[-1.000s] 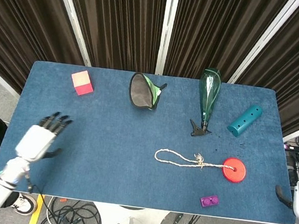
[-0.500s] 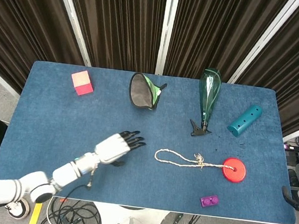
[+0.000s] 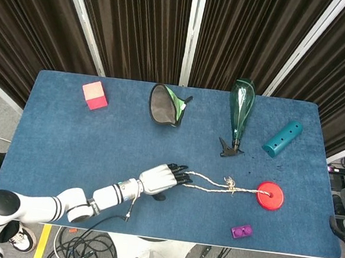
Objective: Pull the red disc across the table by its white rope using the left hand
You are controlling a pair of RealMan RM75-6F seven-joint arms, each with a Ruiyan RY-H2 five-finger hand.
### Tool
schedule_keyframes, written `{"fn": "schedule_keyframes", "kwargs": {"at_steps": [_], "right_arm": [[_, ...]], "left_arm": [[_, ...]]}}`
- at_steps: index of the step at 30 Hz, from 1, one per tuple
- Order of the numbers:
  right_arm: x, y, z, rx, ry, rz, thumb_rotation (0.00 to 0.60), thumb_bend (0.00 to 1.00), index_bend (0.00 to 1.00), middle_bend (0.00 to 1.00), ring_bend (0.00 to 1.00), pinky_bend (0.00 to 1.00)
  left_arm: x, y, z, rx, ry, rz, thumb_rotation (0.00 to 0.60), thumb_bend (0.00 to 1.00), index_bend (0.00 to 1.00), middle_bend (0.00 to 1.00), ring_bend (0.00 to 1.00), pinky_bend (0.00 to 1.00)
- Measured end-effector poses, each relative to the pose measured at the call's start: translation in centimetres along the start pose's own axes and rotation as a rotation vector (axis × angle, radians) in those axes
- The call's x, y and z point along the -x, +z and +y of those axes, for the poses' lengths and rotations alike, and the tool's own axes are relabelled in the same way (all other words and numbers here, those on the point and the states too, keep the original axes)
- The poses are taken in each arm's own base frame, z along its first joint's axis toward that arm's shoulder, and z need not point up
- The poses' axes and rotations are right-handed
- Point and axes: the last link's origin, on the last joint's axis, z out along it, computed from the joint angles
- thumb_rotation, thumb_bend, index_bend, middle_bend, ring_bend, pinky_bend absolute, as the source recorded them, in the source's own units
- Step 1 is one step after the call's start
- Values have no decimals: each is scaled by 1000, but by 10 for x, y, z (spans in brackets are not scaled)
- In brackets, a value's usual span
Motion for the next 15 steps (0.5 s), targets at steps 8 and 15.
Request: {"fn": "schedule_keyframes", "kwargs": {"at_steps": [8,15], "right_arm": [[1,0,1,3,5,-1,600,213,0,0,0,0],[1,0,1,3,5,0,600,213,0,0,0,0]], "left_arm": [[7,5,1,15,3,-33,600,230,117,296,0,195],[2,1,-5,-5,0,-44,600,235,117,664,137,197]]}}
